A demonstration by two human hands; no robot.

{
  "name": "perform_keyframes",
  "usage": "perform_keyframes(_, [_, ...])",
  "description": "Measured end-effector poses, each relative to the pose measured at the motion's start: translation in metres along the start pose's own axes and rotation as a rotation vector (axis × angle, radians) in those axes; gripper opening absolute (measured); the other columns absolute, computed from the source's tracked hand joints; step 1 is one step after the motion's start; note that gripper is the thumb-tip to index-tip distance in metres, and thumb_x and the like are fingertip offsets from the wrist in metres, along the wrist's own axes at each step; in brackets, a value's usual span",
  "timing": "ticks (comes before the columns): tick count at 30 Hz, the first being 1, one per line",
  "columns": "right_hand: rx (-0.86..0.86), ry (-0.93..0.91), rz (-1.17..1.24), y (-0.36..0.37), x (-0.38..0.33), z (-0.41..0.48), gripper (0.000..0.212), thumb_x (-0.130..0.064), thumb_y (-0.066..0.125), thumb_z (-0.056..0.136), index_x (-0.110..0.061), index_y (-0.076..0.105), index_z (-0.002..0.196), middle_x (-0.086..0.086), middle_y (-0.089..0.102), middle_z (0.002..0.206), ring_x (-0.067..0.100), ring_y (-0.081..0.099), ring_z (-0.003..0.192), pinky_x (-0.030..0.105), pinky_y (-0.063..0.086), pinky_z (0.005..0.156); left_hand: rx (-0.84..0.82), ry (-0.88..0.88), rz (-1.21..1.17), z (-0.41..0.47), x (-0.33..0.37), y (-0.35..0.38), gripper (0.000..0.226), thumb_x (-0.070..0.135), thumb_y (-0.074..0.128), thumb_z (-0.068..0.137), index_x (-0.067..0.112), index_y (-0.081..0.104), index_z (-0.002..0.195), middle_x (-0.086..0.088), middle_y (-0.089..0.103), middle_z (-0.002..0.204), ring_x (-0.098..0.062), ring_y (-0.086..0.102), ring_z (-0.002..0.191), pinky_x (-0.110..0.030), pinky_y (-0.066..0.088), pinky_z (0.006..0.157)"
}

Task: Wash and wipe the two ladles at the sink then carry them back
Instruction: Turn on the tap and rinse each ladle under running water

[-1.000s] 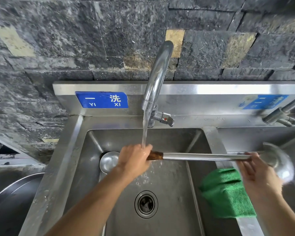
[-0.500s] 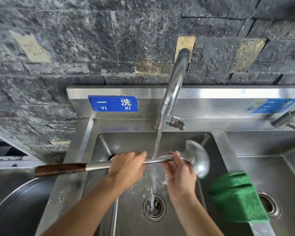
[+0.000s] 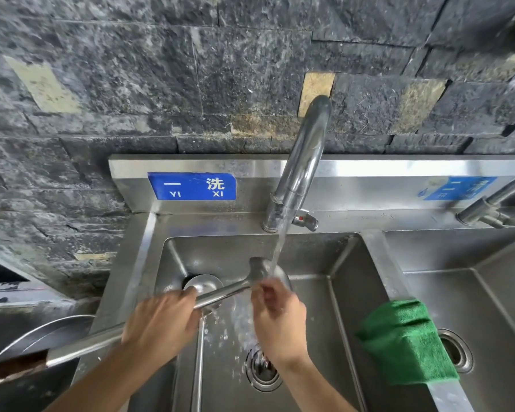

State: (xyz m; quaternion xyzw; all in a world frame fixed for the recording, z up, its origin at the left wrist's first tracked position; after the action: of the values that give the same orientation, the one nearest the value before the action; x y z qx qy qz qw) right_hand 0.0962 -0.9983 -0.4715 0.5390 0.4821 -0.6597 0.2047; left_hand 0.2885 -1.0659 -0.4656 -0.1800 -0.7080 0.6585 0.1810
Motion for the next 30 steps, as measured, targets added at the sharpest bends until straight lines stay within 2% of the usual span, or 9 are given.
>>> perform_keyframes(2, [0.059,-0.215,-0.179,0.014,0.001,0.007,0.014,-0.019,0.063,0.096,-0.032,0.07,0.096,-0.016,0.069,0.093,0.01,0.06,0.088,0.028,0.047,0.079,0.016,-0.035,-0.046,-0.006,-0.005,-0.003,0.013,0.039,0.064,0.091,0.026,0.063,0.095,0.008,0.064,0.07,-0.003,0.052,0.051,-0.014,0.036,0.05])
perform_keyframes(5, [-0.016,-0.237,-0.38,0.032,0.007,0.032,0.015,-0.036,0.053,0.102,-0.038,0.067,0.108,-0.016,0.062,0.112,0.013,0.047,0.106,0.033,0.034,0.091,-0.007,-0.106,-0.115,-0.016,-0.004,-0.01,0.029,0.053,0.043,0.097,0.028,0.056,0.102,0.006,0.068,0.088,-0.013,0.069,0.084,-0.027,0.039,0.062])
perform_keyframes(10, [-0.271,0.333,-0.157,0.032,0.036,0.065,0.051,-0.071,0.038,0.097,-0.031,0.069,0.109,0.0,0.066,0.104,0.026,0.065,0.107,0.036,0.051,0.093,-0.046,-0.158,-0.201,-0.034,-0.004,-0.012,0.037,0.062,0.034,0.095,0.029,0.052,0.094,0.006,0.058,0.077,-0.017,0.07,0.092,-0.031,0.042,0.067])
perform_keyframes(13, [-0.217,0.59,0.062,0.032,0.06,0.059,0.046,-0.07,0.049,0.095,-0.032,0.071,0.108,0.005,0.073,0.112,0.029,0.068,0.11,0.045,0.052,0.102,-0.061,-0.157,-0.169,-0.035,-0.005,-0.009,0.04,0.061,0.034,0.096,0.028,0.054,0.108,0.004,0.07,0.102,-0.017,0.067,0.104,-0.033,0.049,0.081])
perform_keyframes(17, [-0.115,0.746,0.289,0.006,0.062,0.046,0.048,-0.057,0.049,0.102,-0.017,0.075,0.102,0.011,0.077,0.1,0.025,0.07,0.096,0.043,0.05,0.101,-0.12,-0.118,-0.19,-0.024,0.005,-0.003,0.036,0.061,0.037,0.094,0.028,0.051,0.102,0.002,0.069,0.101,-0.019,0.067,0.101,-0.036,0.049,0.076])
perform_keyframes(20, [0.017,0.754,0.42,-0.023,0.057,0.045,0.04,-0.048,0.055,0.102,-0.013,0.073,0.099,0.007,0.073,0.087,0.019,0.067,0.079,0.036,0.054,0.082,-0.059,-0.067,-0.185,-0.007,0.021,-0.005,0.038,0.062,0.039,0.093,0.025,0.05,0.093,-0.001,0.07,0.093,-0.022,0.069,0.091,-0.036,0.047,0.069])
perform_keyframes(25, [0.167,0.762,0.773,-0.068,0.041,0.045,0.039,-0.041,0.069,0.097,-0.008,0.062,0.118,0.013,0.067,0.112,0.023,0.069,0.093,0.042,0.058,0.092,0.014,0.041,-0.167,0.031,0.062,-0.024,0.041,0.06,0.039,0.093,0.023,0.056,0.096,0.001,0.07,0.093,-0.02,0.069,0.09,-0.035,0.05,0.071])
perform_keyframes(28, [0.271,0.724,0.91,-0.099,0.035,0.04,0.049,-0.033,0.077,0.092,-0.002,0.057,0.124,0.02,0.065,0.119,0.029,0.073,0.099,0.042,0.062,0.087,0.023,0.061,-0.224,0.044,0.091,-0.03,0.035,0.055,0.042,0.095,0.023,0.057,0.096,0.0,0.072,0.091,-0.021,0.068,0.082,-0.032,0.049,0.068])
perform_keyframes(30, [0.298,0.671,0.91,-0.122,0.032,0.035,0.036,-0.027,0.075,0.094,-0.002,0.061,0.116,0.02,0.068,0.111,0.032,0.072,0.095,0.04,0.064,0.081,0.011,0.069,-0.306,0.052,0.111,-0.031,0.031,0.055,0.047,0.095,0.026,0.054,0.087,0.004,0.071,0.085,-0.016,0.064,0.075,-0.031,0.053,0.07])
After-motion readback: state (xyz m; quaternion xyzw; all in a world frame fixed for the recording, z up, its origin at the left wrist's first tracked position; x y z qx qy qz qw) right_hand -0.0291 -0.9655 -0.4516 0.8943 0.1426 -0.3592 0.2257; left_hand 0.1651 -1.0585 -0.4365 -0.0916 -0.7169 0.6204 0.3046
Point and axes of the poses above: each hand's wrist, its own z-axis towards the middle knuckle, its own y-axis out of the palm, x = y × z, the point moved 4 cm from there along z, towards the middle knuckle
